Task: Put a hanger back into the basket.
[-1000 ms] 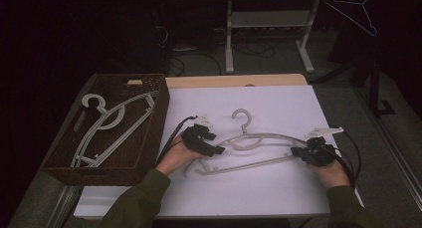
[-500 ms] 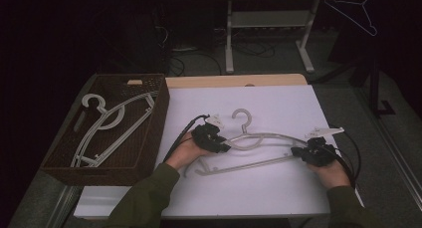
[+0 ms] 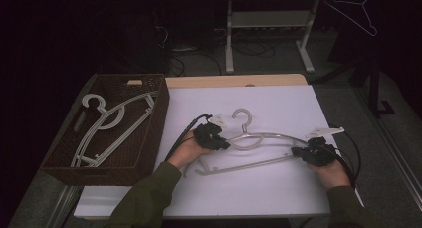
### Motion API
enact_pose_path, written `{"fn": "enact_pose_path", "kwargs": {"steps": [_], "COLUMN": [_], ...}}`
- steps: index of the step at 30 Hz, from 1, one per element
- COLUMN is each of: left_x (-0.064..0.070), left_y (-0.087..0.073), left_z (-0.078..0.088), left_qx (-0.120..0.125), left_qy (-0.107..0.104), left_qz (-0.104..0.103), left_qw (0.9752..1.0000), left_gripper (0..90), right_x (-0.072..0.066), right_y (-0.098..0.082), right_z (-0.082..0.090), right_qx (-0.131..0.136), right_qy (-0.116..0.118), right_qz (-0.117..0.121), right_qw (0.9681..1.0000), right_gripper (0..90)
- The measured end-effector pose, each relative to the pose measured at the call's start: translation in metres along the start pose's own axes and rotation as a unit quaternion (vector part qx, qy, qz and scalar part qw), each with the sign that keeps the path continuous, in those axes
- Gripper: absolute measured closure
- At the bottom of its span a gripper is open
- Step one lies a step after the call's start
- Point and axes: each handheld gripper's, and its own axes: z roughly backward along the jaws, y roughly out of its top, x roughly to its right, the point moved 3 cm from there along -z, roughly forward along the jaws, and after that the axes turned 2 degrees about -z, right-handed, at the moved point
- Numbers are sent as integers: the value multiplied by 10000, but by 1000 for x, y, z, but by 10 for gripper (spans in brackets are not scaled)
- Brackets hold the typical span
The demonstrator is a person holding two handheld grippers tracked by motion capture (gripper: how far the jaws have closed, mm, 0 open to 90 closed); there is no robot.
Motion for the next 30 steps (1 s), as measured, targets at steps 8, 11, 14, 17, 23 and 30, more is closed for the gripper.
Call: {"fn": "enact_pose_path", "kwargs": {"steps": [8,11,14,17,23,30], "left_x": [0,0,0,0,0,-1], "left_y": [0,0,1,2,4,9], "left_z": [2,3,4,9,20,47], "left_qx": [37,41,64,106,202,187], "left_qy": [-64,-77,-85,-86,-27,230], "left_qz": [54,58,62,91,102,178], "left_qw": [10000,9999,9999,9999,9997,9994], "left_gripper": [820,821,822,823,823,823], "right_x": [0,0,-1,-7,-24,-40], "right_y": [0,1,4,8,6,1], "right_z": [1,3,9,20,36,41], "right_qx": [48,52,270,592,995,1090], "right_qy": [2,10,60,85,184,150], "right_qz": [39,41,34,11,14,246], "right_qw": [10000,10000,9996,9982,9949,9936], "right_gripper": [898,861,808,642,373,272]}}
